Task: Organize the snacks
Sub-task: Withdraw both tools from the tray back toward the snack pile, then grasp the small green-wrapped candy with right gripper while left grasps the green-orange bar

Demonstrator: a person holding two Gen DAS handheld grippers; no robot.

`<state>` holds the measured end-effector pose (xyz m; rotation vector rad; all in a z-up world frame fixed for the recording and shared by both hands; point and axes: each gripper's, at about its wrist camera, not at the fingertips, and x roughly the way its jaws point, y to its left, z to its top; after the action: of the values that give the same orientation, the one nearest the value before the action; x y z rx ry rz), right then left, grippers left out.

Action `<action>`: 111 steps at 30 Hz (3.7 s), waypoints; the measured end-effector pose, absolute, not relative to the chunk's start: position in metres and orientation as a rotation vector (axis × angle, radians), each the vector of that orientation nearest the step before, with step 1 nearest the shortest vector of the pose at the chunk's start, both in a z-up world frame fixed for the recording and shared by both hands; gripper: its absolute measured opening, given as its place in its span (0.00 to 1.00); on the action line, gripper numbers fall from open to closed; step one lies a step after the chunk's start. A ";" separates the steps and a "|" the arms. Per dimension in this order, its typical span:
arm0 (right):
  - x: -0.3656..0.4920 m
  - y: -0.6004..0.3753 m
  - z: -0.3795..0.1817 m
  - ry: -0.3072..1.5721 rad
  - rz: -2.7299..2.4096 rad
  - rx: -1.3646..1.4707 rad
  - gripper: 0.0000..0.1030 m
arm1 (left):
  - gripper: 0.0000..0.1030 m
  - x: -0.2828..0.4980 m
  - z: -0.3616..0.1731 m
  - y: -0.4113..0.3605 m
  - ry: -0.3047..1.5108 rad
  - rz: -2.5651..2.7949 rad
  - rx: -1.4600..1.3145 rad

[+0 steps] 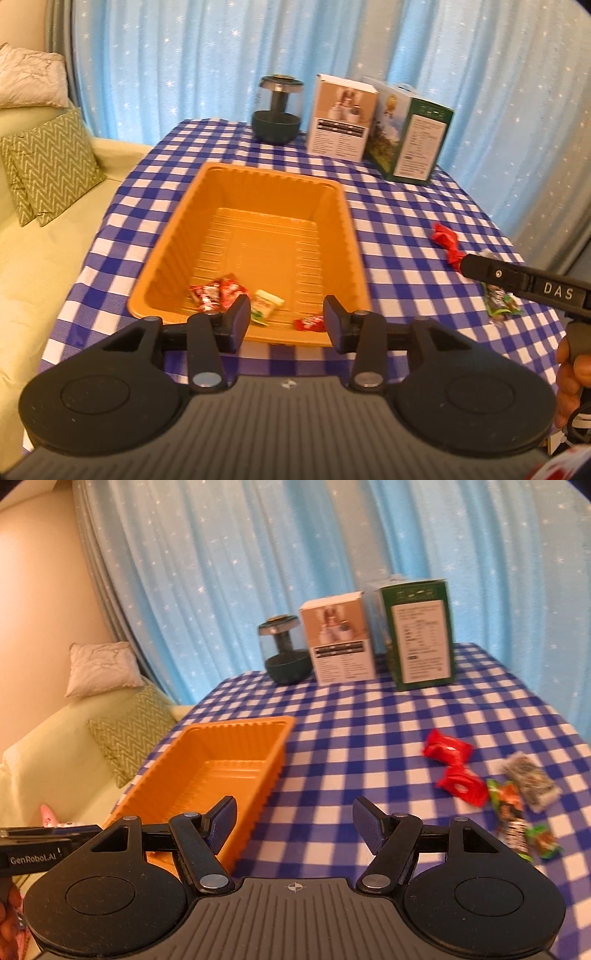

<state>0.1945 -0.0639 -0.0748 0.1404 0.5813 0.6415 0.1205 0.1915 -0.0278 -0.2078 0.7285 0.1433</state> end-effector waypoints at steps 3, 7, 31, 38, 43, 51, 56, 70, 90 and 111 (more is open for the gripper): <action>0.188 -0.082 -0.074 0.574 0.609 0.141 0.67 | 0.39 0.120 -0.025 0.177 0.727 0.119 -0.199; 0.180 -0.107 -0.076 0.574 0.568 0.146 0.67 | 0.42 0.120 -0.024 0.158 0.730 0.082 -0.189; 0.184 -0.229 -0.107 0.628 0.326 0.173 0.67 | 0.49 0.163 -0.049 0.040 0.780 -0.137 -0.102; 0.210 -0.240 -0.113 0.637 0.320 0.130 0.67 | 0.49 0.192 -0.069 0.010 0.799 -0.203 -0.068; 0.235 -0.236 -0.122 0.645 0.340 0.068 0.65 | 0.49 0.216 -0.086 -0.003 0.811 -0.233 -0.049; 0.276 -0.232 -0.139 0.688 0.399 -0.009 0.42 | 0.49 0.257 -0.097 -0.013 0.803 -0.270 -0.063; 0.291 -0.226 -0.154 0.734 0.451 -0.023 0.36 | 0.49 0.277 -0.103 -0.019 0.808 -0.283 -0.044; 0.304 -0.205 -0.166 0.780 0.421 -0.094 0.20 | 0.49 0.291 -0.114 -0.018 0.842 -0.273 -0.050; 0.307 -0.239 -0.149 0.811 0.273 0.094 0.19 | 0.47 0.314 -0.123 -0.051 0.826 -0.374 -0.053; 0.313 -0.243 -0.139 0.803 0.263 0.140 0.19 | 0.25 0.326 -0.126 -0.073 0.827 -0.372 0.041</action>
<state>0.3126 -0.2432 -0.1390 0.1397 0.8033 0.2629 0.3264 -0.0731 -0.1258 0.0409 0.8265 -0.3724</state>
